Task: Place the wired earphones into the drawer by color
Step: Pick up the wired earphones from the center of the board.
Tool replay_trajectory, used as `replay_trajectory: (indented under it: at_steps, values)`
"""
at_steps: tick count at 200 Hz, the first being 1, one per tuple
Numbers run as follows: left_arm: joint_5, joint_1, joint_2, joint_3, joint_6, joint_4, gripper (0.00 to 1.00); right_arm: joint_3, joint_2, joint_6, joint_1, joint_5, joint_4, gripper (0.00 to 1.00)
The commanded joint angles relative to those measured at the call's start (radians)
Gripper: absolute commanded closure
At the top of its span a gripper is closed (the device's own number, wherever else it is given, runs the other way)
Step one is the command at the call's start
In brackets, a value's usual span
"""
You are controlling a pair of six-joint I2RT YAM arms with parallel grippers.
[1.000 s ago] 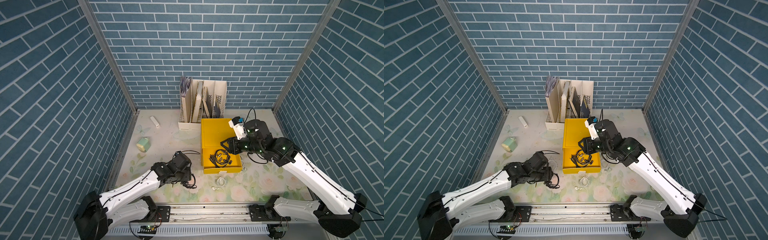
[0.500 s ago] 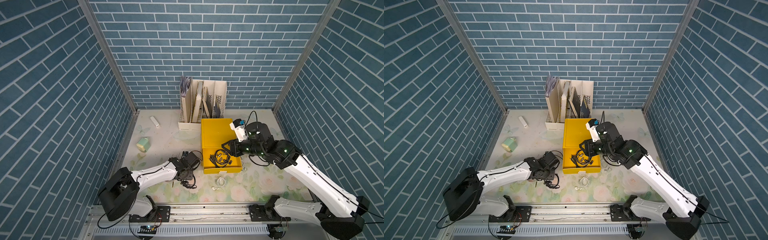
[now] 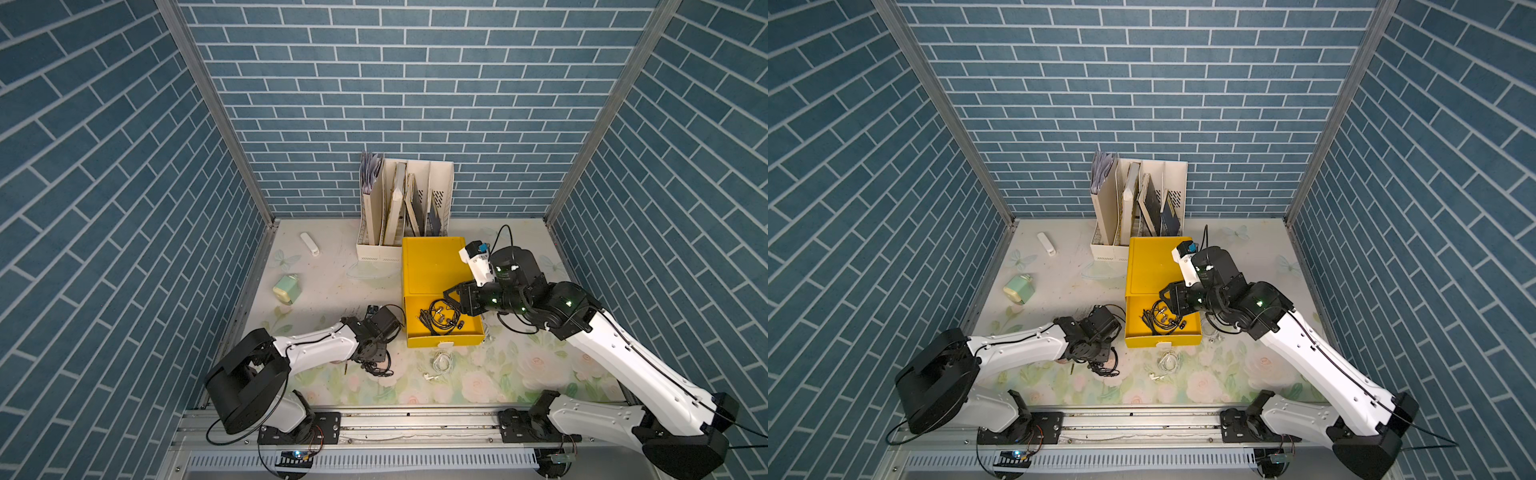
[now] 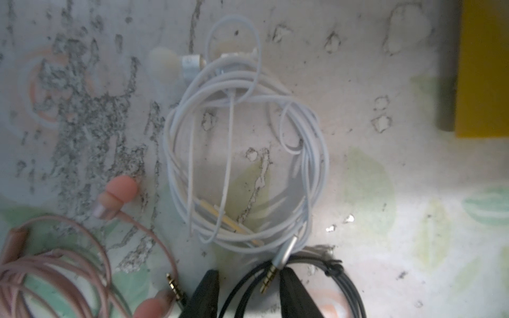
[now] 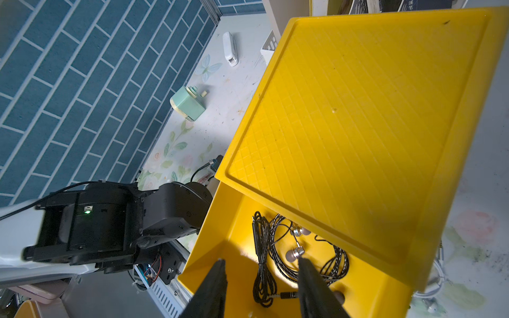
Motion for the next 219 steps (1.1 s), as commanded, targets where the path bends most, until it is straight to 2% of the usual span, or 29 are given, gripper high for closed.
replay_trajectory:
  at_steps: [1, 39, 72, 99, 219]
  values:
    - [-0.016, -0.005, 0.011, -0.019, 0.013, -0.016, 0.63, -0.007, -0.018, 0.000, -0.002, -0.002, 0.021, 0.55]
    - [-0.014, -0.004, -0.008, -0.028, 0.016, -0.020, 0.76, -0.007, -0.016, 0.002, -0.002, 0.000, 0.022, 0.55]
    - [0.002, -0.004, -0.030, -0.036, 0.037, -0.014, 0.92, -0.007, -0.013, 0.003, -0.002, -0.002, 0.027, 0.55]
    - [0.006, -0.004, -0.054, -0.036, 0.051, -0.023, 0.98, -0.007, -0.012, 0.003, -0.002, -0.002, 0.026, 0.55]
    - [0.063, -0.004, -0.261, 0.101, 0.088, -0.124, 1.00, -0.004, 0.005, 0.000, -0.002, 0.000, 0.045, 0.54]
